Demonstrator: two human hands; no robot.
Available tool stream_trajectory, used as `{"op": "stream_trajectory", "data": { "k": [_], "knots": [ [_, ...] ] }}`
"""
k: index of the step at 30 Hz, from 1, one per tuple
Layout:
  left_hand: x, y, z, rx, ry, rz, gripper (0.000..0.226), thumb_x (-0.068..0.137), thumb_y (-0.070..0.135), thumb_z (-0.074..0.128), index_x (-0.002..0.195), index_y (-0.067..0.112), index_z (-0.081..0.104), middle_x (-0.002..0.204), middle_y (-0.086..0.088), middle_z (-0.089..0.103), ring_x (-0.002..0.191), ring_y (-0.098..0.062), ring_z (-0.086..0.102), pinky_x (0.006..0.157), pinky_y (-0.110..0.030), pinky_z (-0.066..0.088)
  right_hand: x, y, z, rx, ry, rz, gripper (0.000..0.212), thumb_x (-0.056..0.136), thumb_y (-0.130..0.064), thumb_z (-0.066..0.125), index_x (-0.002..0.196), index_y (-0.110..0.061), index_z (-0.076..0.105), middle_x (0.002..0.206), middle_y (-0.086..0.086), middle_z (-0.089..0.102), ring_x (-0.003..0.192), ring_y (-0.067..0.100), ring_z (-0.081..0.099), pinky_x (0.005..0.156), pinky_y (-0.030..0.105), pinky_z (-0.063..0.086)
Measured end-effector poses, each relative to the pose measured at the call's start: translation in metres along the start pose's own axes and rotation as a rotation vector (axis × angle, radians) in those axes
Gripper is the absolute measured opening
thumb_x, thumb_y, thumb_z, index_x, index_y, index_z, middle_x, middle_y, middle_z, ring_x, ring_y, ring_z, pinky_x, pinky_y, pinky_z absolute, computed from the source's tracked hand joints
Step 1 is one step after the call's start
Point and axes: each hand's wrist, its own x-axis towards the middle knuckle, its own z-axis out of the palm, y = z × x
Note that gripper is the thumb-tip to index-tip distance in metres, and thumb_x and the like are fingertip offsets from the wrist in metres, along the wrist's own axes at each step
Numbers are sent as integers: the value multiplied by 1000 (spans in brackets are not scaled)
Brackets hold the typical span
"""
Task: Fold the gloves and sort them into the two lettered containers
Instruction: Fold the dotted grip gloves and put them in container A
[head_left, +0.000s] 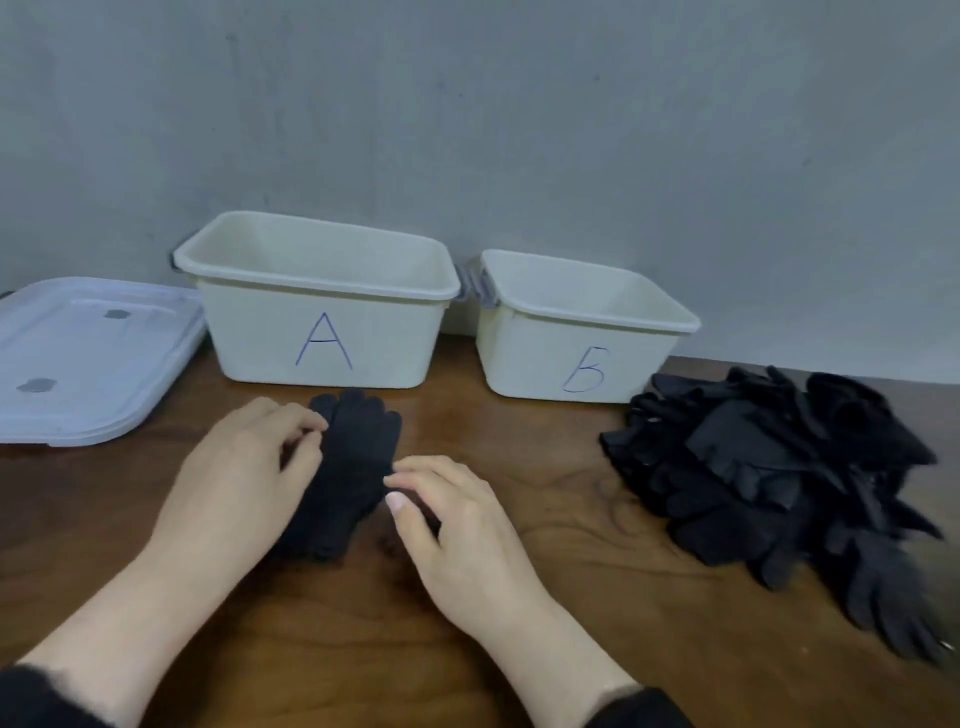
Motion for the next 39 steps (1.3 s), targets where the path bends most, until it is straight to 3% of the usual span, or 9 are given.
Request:
{"op": "stream_trajectory", "data": {
  "k": [6,9,16,22,26,30,34,37,39],
  "knots": [
    [-31,87,46,-162,-144,174,23,95,33,55,115,31,67,98,23,60,88,2,56,73,-11,39,-32,55,-46,-88,111,164,31,104,-33,51,132,-24,62,119,-15,58,111,2,55,97,24,49],
    [-37,114,83,-220,-239,166,22,98,36,52,117,36,63,108,23,61,97,1,57,80,-18,46,-48,74,-67,-116,162,195,29,103,-31,53,128,-20,65,117,-13,61,105,4,58,92,25,51],
    [-35,164,123,-261,-274,197,20,99,36,50,115,34,62,101,19,62,93,-3,58,81,-28,52,-75,109,-140,-231,272,231,23,103,-30,54,120,-22,68,114,-16,60,100,1,57,86,21,50],
    [-33,193,138,-229,-278,257,25,100,37,45,119,32,60,104,17,61,92,-7,59,78,-32,53,-65,157,-231,-453,450,259,23,98,-24,62,119,-17,68,120,-1,63,114,21,55,99,44,46],
    [-31,193,137,-266,-294,276,26,101,36,45,121,32,60,107,19,60,92,-3,56,80,-30,52,-52,189,-281,-671,298,505,37,96,-38,63,129,-22,63,132,1,57,127,27,47,105,49,32],
    [-28,186,134,-329,-283,264,22,99,33,50,117,32,64,103,21,60,94,7,53,80,-26,50,-36,209,-295,-813,120,648,44,92,-57,61,122,-25,68,127,2,61,126,27,50,110,51,28],
    [-27,186,132,-335,-284,274,24,99,34,49,118,32,63,103,24,59,96,14,50,80,-21,49,-29,218,-290,-865,152,606,21,96,-39,58,104,-28,73,117,0,64,115,28,55,112,54,27],
    [-27,185,133,-335,-290,280,24,100,34,49,119,33,63,102,24,58,96,13,50,76,-14,44,-24,215,-290,-768,218,629,22,97,-29,51,85,-29,69,102,-2,67,99,27,57,111,53,27],
    [-26,184,134,-342,-284,278,24,99,34,49,118,32,63,101,24,59,94,12,51,73,-10,40,-22,206,-296,-665,286,644,23,100,-27,48,89,-27,68,93,-1,68,87,25,55,107,47,32]
  ]
}}
